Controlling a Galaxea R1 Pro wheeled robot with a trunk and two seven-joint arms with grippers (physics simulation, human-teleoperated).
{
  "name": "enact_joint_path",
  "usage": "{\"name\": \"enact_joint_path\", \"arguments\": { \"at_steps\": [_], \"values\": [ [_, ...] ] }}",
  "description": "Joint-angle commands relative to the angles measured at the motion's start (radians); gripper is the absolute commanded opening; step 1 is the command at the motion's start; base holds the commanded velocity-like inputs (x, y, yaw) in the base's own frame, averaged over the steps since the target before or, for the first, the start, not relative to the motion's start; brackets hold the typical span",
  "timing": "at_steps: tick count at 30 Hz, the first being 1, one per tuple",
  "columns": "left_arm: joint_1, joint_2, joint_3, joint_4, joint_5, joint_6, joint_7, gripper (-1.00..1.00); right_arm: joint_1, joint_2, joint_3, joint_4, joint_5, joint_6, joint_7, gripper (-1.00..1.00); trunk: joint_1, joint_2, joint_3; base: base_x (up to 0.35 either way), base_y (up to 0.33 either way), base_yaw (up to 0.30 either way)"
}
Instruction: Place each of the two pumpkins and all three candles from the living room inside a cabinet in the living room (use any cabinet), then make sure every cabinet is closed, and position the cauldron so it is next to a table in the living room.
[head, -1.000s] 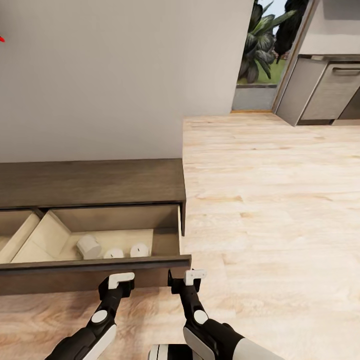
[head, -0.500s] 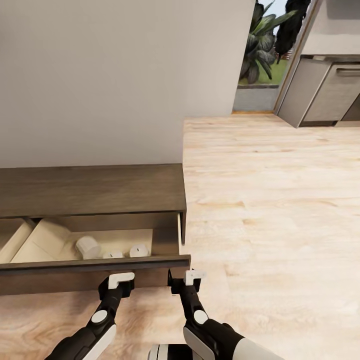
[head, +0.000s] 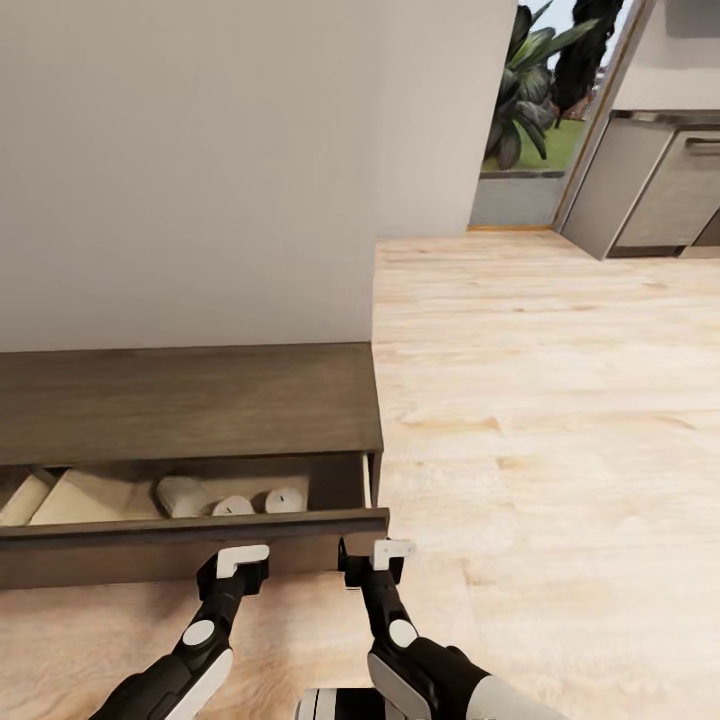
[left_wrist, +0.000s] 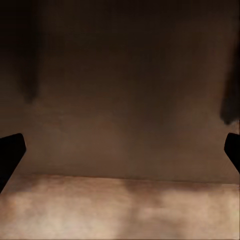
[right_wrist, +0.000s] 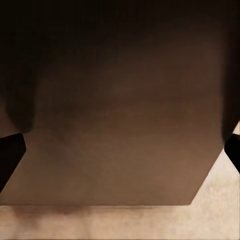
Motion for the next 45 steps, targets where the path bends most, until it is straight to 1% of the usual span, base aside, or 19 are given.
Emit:
{"name": "enact_joint_path", "arguments": {
  "at_steps": [1, 14, 24, 36, 45],
  "values": [
    [-0.002, 0.001, -0.007, 0.000, 0.011, -0.008, 0.007, 1.00, -0.002, 0.000, 0.012, -0.001, 0.005, 0.000, -0.001, 1.00, 0.000, 0.000, -0.001, 0.187, 0.079, 0.000],
    [-0.002, 0.001, -0.007, 0.000, 0.010, -0.008, 0.007, 1.00, -0.002, 0.000, 0.012, -0.001, 0.005, 0.000, -0.001, 1.00, 0.000, 0.000, -0.001, 0.158, 0.009, 0.000],
    [-0.002, 0.001, -0.007, 0.000, 0.010, -0.008, 0.008, 1.00, -0.002, 0.000, 0.012, -0.001, 0.005, 0.000, -0.001, 1.00, 0.000, 0.000, -0.001, 0.086, 0.000, 0.000],
    [-0.002, 0.001, -0.007, 0.000, 0.010, -0.008, 0.008, 1.00, -0.002, 0.000, 0.012, -0.001, 0.005, 0.000, -0.001, 1.00, 0.000, 0.000, -0.001, 0.176, 0.000, 0.000],
    [-0.002, 0.001, -0.007, 0.000, 0.009, -0.008, 0.008, 1.00, -0.002, 0.000, 0.012, -0.001, 0.005, 0.000, -0.001, 1.00, 0.000, 0.000, -0.001, 0.040, 0.000, 0.000]
  ]
}}
